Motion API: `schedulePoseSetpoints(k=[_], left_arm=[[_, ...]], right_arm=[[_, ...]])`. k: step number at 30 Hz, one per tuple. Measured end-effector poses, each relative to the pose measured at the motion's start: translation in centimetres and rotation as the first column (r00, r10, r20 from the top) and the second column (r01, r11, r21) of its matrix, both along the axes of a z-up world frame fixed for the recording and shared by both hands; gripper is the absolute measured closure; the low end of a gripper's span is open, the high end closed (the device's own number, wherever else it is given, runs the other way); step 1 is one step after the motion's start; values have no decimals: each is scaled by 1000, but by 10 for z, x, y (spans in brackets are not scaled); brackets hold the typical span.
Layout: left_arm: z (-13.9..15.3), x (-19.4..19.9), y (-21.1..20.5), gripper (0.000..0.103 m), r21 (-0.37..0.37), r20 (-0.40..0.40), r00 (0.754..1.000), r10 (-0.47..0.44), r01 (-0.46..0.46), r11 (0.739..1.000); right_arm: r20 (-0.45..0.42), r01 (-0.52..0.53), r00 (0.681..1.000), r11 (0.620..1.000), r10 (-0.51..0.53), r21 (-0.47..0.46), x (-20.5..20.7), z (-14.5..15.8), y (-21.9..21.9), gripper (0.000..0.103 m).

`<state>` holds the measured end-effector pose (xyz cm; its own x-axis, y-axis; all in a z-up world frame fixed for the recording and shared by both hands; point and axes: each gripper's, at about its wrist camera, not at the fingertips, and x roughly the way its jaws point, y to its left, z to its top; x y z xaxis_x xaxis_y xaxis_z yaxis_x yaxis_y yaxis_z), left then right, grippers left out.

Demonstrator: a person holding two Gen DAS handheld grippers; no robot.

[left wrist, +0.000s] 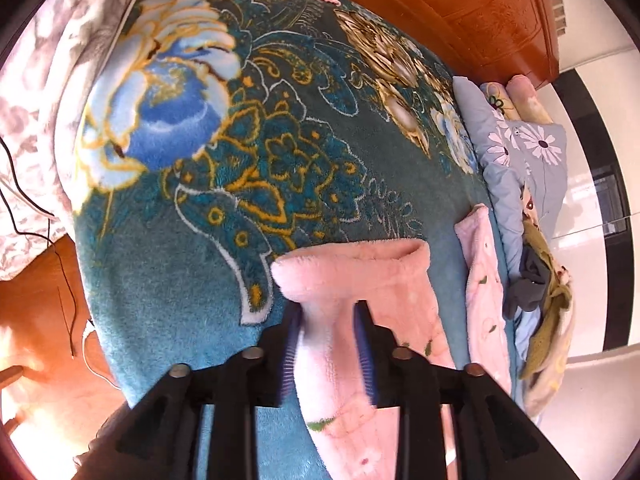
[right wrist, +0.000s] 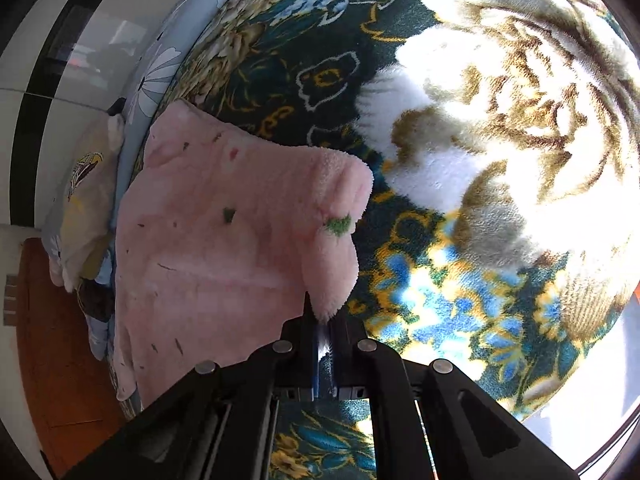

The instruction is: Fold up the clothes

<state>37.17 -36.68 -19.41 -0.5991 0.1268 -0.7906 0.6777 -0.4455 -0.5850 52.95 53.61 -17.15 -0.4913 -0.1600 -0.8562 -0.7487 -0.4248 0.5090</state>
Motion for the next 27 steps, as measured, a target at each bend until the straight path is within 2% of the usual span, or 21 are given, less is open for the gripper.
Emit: schedulePoseSetpoints(k=[3, 9, 11, 14, 19, 21, 23, 25, 27], left_arm=[[1, 4, 2, 48, 1, -31, 1000, -3, 3, 1000], [-11, -9, 22, 48, -38, 27, 993, -114, 115, 993], [-10, -10, 24, 48, -60, 35, 993, -113, 115, 992], [-1, -17, 23, 48, -102, 42, 988, -148, 151, 983], [19, -34, 19, 47, -187, 48, 972, -231, 236, 954], [27, -41, 18, 47, -221, 53, 963, -263, 268, 938], [35, -48, 16, 47, -254, 59, 954, -295, 300, 920], [42, -55, 15, 45, -286, 66, 943, -327, 332, 899], [38, -71, 24, 42, -293, 97, 924, -371, 382, 876]], right_arm=[[-28, -11, 1000, 1000, 11, -4, -2, 5, 0, 99], [-76, -13, 997, 998, 8, -66, 4, -3, -11, 93], [-91, 3, 996, 995, -12, -104, 9, -8, -16, 86], [-74, -8, 997, 996, 2, -89, 10, -8, -22, 79], [-8, 6, 1000, 998, -5, 55, 6, 14, -14, 79], [3, 35, 999, 990, -35, 137, 5, 30, -6, 79], [6, 18, 1000, 975, -20, 220, -6, 48, -5, 79], [-22, -46, 998, 966, 53, 254, -27, 63, -15, 79], [-34, -154, 985, 958, 167, 242, -61, 65, -41, 75]])
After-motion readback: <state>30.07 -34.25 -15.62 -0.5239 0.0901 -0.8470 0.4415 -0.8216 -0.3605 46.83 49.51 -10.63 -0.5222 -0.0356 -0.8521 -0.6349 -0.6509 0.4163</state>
